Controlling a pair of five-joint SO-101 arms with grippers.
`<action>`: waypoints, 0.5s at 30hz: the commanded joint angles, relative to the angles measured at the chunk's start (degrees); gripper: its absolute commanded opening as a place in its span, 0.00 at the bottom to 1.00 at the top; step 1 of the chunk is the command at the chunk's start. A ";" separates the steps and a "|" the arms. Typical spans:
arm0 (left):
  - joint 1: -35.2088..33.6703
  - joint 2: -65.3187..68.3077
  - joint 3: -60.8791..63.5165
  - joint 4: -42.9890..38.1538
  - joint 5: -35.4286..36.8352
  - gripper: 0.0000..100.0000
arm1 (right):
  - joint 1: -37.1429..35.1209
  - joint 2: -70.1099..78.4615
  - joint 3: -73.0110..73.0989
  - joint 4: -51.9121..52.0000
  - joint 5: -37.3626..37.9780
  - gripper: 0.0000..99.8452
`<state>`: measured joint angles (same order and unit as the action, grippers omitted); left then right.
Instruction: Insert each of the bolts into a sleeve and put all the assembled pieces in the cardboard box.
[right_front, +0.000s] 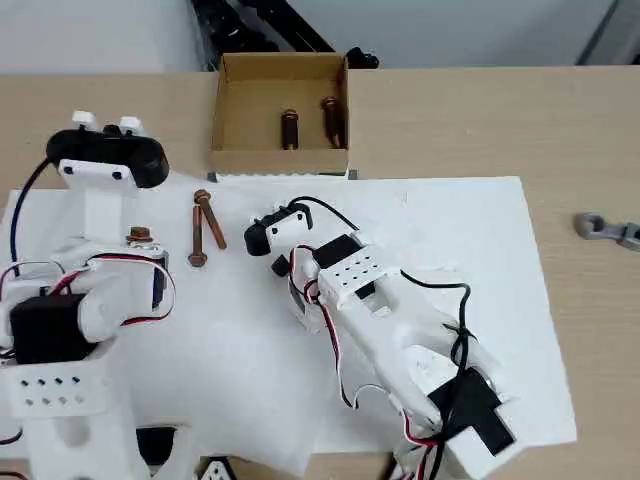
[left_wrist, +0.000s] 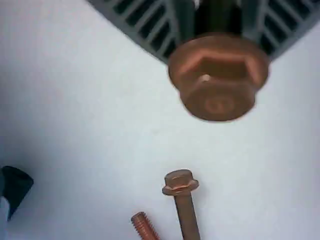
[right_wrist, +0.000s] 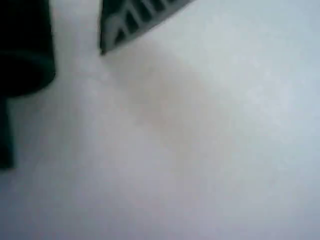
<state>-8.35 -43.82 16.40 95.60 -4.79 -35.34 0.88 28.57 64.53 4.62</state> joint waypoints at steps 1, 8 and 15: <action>-0.26 -1.41 -0.22 -1.32 0.26 0.01 | -0.04 0.22 -1.32 -0.75 -0.53 0.21; -0.26 -1.67 -0.22 -1.32 0.26 0.01 | -0.22 -0.04 -1.32 -0.13 -0.26 0.01; -0.35 -1.76 -0.22 -1.32 0.26 0.01 | -0.22 -0.22 -1.23 -0.13 -0.44 0.01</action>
<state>-8.35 -43.91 16.40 95.60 -4.79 -34.64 0.70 28.31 64.26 4.70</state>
